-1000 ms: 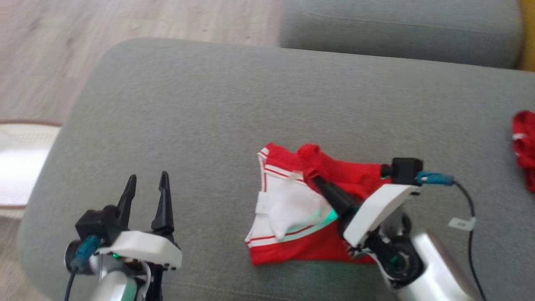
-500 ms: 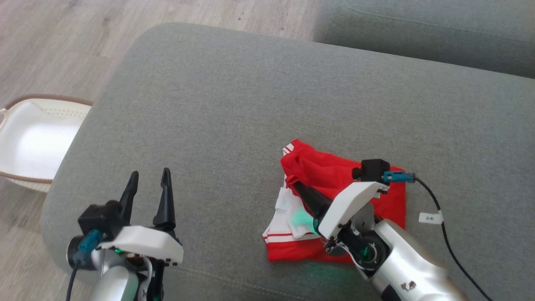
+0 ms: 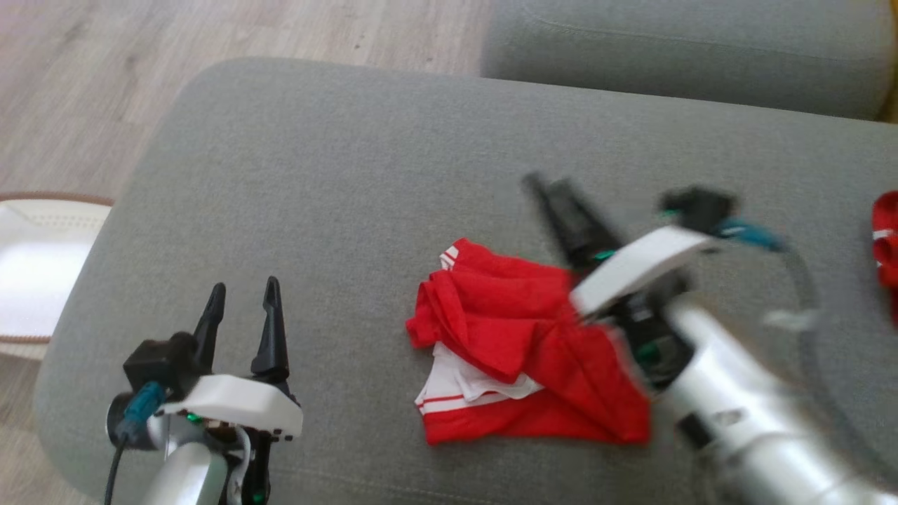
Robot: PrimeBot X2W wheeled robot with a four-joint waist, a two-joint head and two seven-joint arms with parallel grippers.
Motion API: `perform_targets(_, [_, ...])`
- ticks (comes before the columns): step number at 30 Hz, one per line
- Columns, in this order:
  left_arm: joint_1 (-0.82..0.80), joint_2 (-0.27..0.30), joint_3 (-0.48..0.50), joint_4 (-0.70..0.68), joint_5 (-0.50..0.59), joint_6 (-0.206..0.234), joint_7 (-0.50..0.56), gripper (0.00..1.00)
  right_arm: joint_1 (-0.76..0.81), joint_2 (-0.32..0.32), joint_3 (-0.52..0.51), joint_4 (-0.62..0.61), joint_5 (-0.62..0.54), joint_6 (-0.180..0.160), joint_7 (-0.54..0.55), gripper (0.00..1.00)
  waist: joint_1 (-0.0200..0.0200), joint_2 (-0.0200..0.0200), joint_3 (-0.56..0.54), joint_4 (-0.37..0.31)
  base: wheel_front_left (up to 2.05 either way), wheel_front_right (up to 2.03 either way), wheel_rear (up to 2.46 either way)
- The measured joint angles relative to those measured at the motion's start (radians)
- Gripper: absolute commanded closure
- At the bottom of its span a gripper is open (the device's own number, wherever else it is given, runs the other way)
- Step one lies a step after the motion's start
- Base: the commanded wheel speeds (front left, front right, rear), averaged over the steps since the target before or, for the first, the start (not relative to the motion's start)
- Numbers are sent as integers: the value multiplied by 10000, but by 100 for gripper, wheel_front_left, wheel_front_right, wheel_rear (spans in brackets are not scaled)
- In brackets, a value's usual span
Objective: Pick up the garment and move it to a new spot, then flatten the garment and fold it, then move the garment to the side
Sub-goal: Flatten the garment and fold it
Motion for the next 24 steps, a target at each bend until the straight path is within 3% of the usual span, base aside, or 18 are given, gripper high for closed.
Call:
perform_targets(5, [27,6,56,-155,0,4,0,0,-20,-1868,-1005,-244,-1072,2,-545,0,0,0,-117,-226,0,0,0])
perform_targets(8, [59,0,71,-198,0,13,0,0,264,-2533,-1547,-217,-1716,2,-594,0,0,0,-151,-318,0,0,0])
perform_targets(12, [262,0,171,-257,0,15,0,0,1066,-2715,-1804,-65,-2840,2,-740,0,0,0,-143,-397,0,0,0])
perform_targets(16, [270,-4,234,-301,0,13,0,0,1592,-2449,-1925,-86,-3595,2,-859,0,0,0,-89,-444,0,0,0])
perform_targets(17, [270,-4,236,-303,0,13,0,0,1616,-2357,-1916,-104,-3804,2,-844,30,0,0,-71,-450,0,0,0])
perform_targets(19, [266,-8,238,-303,2,12,0,0,1614,-2119,-1891,-238,-4034,2,-681,100,0,0,-47,-446,0,0,0])
perform_targets(24, [226,-15,236,-301,2,-4,0,0,1615,-1350,-1446,-86,-4278,2,431,100,0,0,-7,-353,0,0,0])
